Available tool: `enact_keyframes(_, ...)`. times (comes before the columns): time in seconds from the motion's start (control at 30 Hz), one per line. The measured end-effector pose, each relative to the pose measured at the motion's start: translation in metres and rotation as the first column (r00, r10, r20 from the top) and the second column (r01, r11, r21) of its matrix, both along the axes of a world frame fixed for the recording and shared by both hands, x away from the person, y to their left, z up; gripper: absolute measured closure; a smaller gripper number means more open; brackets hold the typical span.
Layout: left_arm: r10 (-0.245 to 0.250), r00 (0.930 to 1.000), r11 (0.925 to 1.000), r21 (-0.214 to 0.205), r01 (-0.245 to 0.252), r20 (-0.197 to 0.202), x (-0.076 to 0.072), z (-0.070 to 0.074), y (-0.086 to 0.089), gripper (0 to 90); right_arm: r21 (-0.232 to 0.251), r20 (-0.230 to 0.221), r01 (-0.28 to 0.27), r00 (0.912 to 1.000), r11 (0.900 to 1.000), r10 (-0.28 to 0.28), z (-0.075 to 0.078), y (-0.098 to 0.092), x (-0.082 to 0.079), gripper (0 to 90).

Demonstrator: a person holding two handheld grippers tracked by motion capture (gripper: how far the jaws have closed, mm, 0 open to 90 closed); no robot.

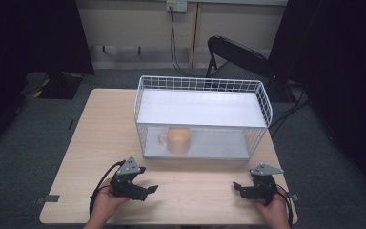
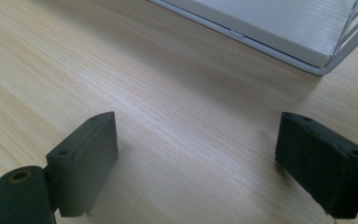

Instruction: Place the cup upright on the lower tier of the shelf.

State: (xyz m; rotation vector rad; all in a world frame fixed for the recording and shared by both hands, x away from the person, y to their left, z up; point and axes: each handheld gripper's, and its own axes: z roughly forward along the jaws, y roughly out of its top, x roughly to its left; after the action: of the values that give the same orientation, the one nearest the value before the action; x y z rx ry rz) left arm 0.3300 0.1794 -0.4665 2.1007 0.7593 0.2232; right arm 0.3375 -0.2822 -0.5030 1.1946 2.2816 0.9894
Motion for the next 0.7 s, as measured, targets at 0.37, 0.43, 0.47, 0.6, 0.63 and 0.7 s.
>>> enact_keyframes(0.37, 0.025, 0.9996, 0.9996, -0.015, -0.025, 0.013, 0.0, -0.002, 0.026, 15.9, 0.0, 0.0, 0.0, 1.0, 1.0, 0.0, 0.0, 0.0, 0.0, 12.5)
enact_keyframes(0.43, 0.024, 0.9996, 0.9996, -0.015, -0.023, 0.018, -0.001, -0.003, 0.03, 15.9, 0.0, 0.0, 0.0, 1.0, 1.0, 0.0, 0.0, 0.0, 0.0, 12.5)
enact_keyframes(0.47, 0.018, 0.9994, 0.9998, -0.009, -0.018, 0.028, -0.001, -0.004, 0.033, 15.8, 0.0, 0.0, 0.0, 1.0, 1.0, 0.0, 0.0, 0.0, 0.0, 12.5)
enact_keyframes(0.6, 0.023, 0.9994, 0.9997, -0.005, -0.022, 0.025, -0.001, -0.006, 0.041, 15.7, 0.0, 0.0, 0.0, 1.0, 1.0, 0.0, 0.0, 0.0, 0.0, 12.5)
enact_keyframes(0.63, 0.025, 0.9993, 0.9997, 0.0, -0.025, 0.027, -0.001, -0.007, 0.042, 15.8, 0.0, 0.0, 0.0, 1.0, 1.0, 0.0, 0.0, 0.0, 0.0, 12.5)
enact_keyframes(0.7, 0.035, 0.9991, 0.9994, -0.005, -0.035, 0.022, -0.001, -0.008, 0.047, 15.7, 0.0, 0.0, 0.0, 1.0, 1.0, 0.0, 0.0, 0.0, 0.0, 12.5)
